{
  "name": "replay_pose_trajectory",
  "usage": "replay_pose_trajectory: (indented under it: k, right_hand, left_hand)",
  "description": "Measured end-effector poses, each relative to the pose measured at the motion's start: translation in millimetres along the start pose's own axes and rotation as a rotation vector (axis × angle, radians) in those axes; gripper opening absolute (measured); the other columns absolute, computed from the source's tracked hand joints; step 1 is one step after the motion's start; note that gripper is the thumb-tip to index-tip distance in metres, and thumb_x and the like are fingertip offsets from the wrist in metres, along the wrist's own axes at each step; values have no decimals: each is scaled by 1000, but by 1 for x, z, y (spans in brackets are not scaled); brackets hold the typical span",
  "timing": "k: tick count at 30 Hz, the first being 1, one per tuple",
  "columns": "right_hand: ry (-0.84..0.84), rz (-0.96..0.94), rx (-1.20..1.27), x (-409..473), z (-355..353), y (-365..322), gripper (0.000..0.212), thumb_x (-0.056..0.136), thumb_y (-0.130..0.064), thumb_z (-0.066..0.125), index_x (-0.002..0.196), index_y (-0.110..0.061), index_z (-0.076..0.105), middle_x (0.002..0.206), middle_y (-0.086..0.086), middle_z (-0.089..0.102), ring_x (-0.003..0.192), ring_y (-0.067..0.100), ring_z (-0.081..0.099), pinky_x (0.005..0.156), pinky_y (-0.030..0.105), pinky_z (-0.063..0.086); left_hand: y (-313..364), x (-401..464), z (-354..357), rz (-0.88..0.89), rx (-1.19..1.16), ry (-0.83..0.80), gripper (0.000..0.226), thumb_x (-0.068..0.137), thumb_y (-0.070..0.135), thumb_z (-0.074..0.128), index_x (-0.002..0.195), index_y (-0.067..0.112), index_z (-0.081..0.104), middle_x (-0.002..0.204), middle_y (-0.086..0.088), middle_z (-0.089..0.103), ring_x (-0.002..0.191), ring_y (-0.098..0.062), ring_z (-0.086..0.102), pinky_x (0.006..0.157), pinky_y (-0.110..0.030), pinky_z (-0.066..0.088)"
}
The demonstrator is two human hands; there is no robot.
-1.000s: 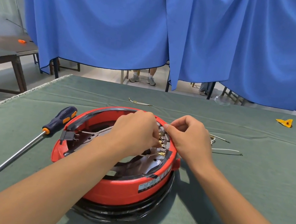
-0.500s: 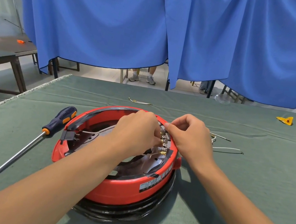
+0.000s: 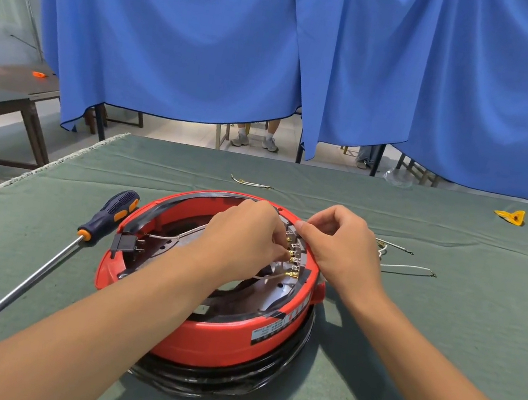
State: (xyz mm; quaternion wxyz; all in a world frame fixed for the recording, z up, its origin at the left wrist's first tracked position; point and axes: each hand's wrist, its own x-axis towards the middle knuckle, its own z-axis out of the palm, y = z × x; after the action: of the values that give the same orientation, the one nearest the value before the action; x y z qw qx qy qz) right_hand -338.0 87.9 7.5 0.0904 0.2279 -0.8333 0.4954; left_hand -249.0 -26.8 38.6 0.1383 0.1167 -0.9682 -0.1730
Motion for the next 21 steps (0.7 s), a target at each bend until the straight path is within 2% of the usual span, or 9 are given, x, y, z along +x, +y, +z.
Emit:
replay_pose_trajectory:
  k: [5,11,21]
  right_hand:
    - [1,-2,4,-1,0,0,18,77,-38,71,70,-26,60,69,-11,66,74,11,64,71,39,54]
    - [2,8,6,-1,0,0,18,76,-39,71,70,-26,60,70,-11,66,75,13,64,72,39,53]
    - [16,6,-2,0,0,1,18,76,-39,70,70,-26,60,69,-11,66,73,12,64,70,38,53]
  left_hand:
    - [3,-3,1,12,86,45,8,85,34,66,86,31,73,98,6,66,97,-19,58,71,-30,37]
    - [6,-4,2,42,76,69,9,85,31,67,87,28,75,102,4,59,101,-19,54,76,-35,45]
    - [6,-3,6,73,72,93,10,87,24,66,88,22,76,105,3,57,107,-17,47,73,-30,39]
